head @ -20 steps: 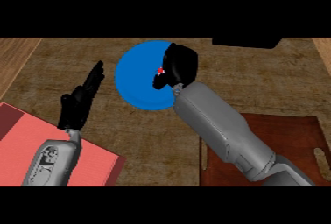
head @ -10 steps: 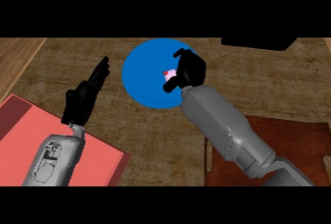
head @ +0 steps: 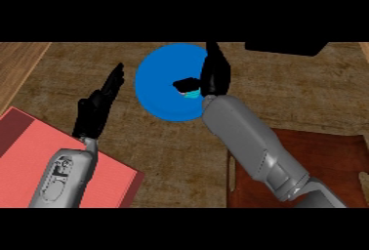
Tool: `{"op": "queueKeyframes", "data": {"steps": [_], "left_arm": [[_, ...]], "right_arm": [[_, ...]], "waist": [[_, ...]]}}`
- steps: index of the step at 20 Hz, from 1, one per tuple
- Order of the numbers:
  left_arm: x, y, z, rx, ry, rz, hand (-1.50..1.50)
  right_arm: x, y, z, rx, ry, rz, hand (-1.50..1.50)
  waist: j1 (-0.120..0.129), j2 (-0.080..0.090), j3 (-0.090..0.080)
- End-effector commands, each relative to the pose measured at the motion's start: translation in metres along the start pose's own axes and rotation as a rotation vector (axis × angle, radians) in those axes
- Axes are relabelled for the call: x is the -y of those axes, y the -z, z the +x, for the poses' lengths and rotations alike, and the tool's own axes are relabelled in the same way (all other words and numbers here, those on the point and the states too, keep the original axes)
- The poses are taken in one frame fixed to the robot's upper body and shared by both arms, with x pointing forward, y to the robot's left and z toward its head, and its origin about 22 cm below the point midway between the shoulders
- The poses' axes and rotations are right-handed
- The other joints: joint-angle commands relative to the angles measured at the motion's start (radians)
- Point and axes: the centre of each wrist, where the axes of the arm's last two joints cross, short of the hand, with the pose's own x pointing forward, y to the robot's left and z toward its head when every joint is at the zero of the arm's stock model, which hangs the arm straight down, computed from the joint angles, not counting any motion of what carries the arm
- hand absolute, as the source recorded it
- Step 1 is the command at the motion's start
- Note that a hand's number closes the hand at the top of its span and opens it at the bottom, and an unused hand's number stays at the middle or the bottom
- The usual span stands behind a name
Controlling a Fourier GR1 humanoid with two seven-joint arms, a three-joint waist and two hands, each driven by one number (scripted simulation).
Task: Pick the cupcake from the tray and place it in the plate
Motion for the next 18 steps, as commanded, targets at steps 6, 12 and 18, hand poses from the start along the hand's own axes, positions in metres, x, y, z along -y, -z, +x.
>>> {"op": "queueKeyframes", "data": {"steps": [6, 12, 18], "left_arm": [[-0.024, -0.008, -0.012, -0.044, -0.006, 0.072, 0.00], [-0.030, -0.044, -0.018, -0.059, 0.004, 0.116, 0.00], [-0.041, -0.022, -0.020, -0.072, 0.002, 0.090, 0.00]], "right_arm": [[0.005, -0.002, -0.025, -0.061, 0.234, -0.209, -1.50], [0.023, -0.016, -0.063, -0.064, 0.286, -0.188, -1.50], [0.056, -0.021, -0.109, -0.034, 0.280, -0.142, -1.50]], "waist": [[-0.091, -0.027, -0.001], [-0.128, -0.043, -0.002], [-0.130, -0.036, -0.002]]}}
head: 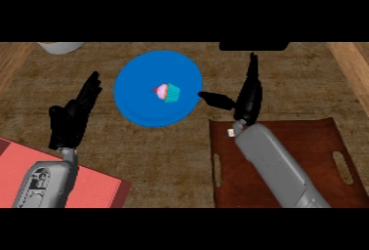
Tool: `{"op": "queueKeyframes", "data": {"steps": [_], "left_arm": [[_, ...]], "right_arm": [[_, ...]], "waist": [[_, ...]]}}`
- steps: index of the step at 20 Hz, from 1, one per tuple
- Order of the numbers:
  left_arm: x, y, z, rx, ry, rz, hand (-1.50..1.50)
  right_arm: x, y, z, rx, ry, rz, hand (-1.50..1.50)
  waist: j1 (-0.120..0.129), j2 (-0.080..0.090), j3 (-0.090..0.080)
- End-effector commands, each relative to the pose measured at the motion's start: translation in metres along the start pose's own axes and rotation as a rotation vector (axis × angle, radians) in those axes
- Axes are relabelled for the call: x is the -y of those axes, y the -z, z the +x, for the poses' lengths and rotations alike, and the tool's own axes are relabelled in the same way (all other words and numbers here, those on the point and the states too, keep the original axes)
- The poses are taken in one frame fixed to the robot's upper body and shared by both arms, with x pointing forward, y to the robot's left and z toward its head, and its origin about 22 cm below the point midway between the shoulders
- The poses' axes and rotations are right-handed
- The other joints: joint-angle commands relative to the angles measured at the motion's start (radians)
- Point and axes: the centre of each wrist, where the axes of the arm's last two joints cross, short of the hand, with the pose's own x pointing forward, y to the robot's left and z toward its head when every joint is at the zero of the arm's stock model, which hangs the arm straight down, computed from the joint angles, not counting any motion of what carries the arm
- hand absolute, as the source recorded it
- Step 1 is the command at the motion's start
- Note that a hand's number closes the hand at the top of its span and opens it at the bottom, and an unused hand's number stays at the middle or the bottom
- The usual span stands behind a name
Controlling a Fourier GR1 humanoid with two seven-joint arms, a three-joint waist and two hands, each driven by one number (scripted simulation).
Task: Pick the cupcake from the tray and place it in the plate
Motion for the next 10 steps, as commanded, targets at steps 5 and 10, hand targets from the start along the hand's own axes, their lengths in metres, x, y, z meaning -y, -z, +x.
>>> {"op": "queueKeyframes", "data": {"steps": [5, 10], "left_arm": [[0.011, -0.010, -0.001, 0.000, 0.003, 0.009, 0.00], [-0.013, 0.011, -0.026, 0.001, -0.010, 0.012, 0.00]], "right_arm": [[0.058, -0.010, -0.032, 0.008, -0.002, 0.014, -1.50], [0.086, 0.001, -0.051, 0.017, 0.013, 0.004, -1.50]], "waist": [[-0.004, -0.001, 0.000], [-0.006, 0.002, 0.000]]}}
